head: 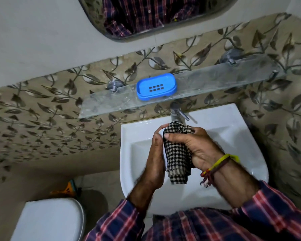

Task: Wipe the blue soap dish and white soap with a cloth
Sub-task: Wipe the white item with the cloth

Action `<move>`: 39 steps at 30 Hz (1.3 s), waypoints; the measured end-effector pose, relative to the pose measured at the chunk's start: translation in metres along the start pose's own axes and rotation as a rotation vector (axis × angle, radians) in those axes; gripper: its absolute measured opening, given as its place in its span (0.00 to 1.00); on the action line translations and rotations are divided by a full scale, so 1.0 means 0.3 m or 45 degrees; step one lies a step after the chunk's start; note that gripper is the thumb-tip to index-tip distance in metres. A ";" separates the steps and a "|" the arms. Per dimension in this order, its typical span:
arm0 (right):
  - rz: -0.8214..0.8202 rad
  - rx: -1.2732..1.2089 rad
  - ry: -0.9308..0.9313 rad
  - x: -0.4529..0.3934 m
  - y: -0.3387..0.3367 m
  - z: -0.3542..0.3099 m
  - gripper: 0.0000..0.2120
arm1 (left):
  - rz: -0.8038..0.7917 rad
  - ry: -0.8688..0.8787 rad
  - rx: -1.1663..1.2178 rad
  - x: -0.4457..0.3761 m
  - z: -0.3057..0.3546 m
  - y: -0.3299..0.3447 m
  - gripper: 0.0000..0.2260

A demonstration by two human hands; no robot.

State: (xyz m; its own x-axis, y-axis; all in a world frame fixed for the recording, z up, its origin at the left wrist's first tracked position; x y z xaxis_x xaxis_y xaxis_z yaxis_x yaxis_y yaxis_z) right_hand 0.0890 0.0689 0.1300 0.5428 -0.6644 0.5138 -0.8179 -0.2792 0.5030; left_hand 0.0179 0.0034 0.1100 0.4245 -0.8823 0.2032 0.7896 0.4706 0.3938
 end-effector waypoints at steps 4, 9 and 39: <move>-0.044 0.095 -0.094 0.013 0.022 0.003 0.14 | 0.089 -0.060 0.051 -0.006 -0.014 -0.018 0.30; -0.090 0.338 -0.200 0.023 0.053 -0.010 0.10 | 0.053 -0.044 0.075 -0.025 0.022 -0.029 0.29; -0.248 0.491 -0.186 0.059 0.061 -0.011 0.10 | 0.107 -0.270 0.047 -0.034 0.013 -0.061 0.31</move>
State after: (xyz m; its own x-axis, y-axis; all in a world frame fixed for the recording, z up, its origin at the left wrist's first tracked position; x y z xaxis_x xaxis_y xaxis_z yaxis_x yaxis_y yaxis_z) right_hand 0.0844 0.0543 0.1505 0.6837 -0.6569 0.3180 -0.7295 -0.6283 0.2705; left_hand -0.0025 0.0039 0.1041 0.3824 -0.8234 0.4192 0.7370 0.5455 0.3991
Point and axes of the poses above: each hand's wrist, its own x-axis away from the middle knuckle, its own y-axis out of the palm, z = x × y, the point moved 9 cm from there along -x, towards the middle knuckle, and after that the axes turned 3 degrees about -x, right-handed, at the moved point
